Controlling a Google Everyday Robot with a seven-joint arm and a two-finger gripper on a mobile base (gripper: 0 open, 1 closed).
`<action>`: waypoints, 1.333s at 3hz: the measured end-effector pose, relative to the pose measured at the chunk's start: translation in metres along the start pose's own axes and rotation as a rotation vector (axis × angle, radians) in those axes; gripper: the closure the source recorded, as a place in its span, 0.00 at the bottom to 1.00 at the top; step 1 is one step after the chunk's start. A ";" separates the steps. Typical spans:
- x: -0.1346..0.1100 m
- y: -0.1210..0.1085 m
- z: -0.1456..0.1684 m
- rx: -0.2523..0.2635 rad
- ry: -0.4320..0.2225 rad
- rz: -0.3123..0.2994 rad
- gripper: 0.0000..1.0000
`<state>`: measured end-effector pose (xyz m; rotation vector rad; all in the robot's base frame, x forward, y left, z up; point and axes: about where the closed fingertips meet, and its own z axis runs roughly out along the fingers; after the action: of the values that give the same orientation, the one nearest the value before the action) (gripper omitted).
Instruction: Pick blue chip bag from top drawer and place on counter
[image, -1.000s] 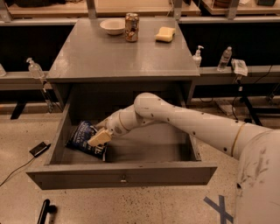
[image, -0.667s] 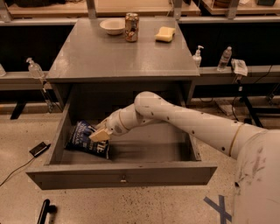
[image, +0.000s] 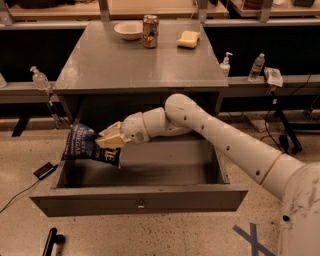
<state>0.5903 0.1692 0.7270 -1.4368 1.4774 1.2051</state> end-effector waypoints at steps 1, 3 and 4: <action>-0.053 0.020 -0.021 -0.053 -0.093 -0.111 1.00; -0.164 0.016 -0.057 0.015 -0.076 -0.271 1.00; -0.210 -0.001 -0.071 0.065 -0.085 -0.278 1.00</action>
Offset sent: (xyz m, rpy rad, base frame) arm 0.0016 -0.0186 0.2112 0.1030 -0.3445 0.0560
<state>0.6201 0.1642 0.9461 -1.4722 1.2027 1.0242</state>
